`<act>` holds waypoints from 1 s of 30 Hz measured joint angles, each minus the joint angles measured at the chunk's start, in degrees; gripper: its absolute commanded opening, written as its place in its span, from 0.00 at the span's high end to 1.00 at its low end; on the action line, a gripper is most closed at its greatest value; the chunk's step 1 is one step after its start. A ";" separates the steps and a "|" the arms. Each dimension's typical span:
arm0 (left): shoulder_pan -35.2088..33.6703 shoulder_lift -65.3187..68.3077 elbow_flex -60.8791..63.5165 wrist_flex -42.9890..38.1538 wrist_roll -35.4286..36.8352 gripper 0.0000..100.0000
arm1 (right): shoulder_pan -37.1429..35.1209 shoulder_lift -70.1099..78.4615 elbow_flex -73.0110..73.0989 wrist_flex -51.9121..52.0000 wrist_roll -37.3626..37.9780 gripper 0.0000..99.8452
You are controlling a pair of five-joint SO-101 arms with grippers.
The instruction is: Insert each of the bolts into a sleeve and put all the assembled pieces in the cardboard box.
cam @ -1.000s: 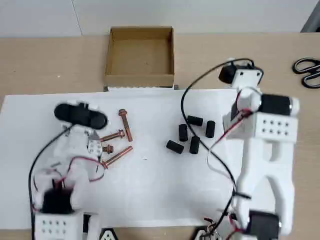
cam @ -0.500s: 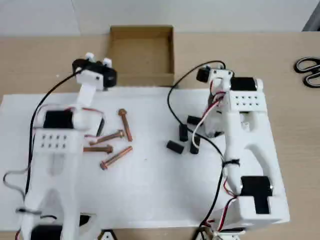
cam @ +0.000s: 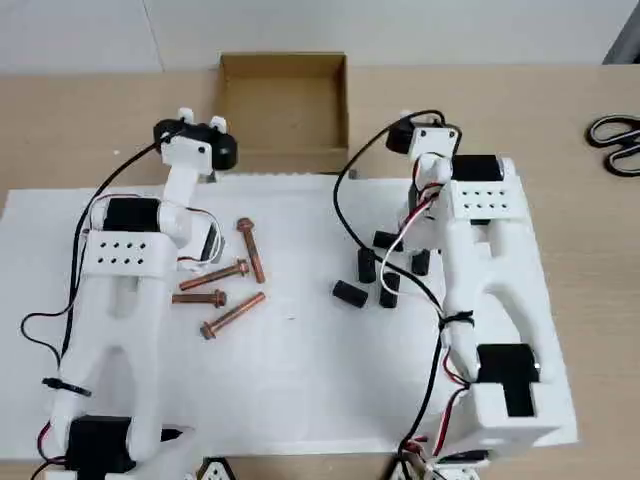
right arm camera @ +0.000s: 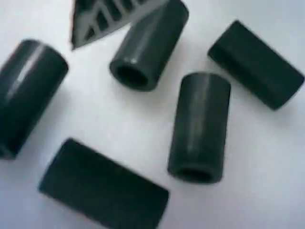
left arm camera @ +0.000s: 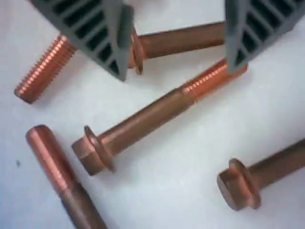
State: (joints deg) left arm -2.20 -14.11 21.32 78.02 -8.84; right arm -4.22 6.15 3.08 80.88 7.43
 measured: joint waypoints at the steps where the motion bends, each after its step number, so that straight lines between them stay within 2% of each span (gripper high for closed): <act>1: 0.00 0.00 0.00 0.00 0.00 0.86 | 0.00 0.97 0.00 -0.09 0.00 0.88; 30: 0.00 0.00 0.00 0.00 0.00 0.86 | 0.00 12.66 -0.79 -4.92 -0.53 0.88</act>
State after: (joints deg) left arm -2.20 -14.11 21.32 78.02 -8.84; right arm -4.22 18.81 2.29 75.96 6.90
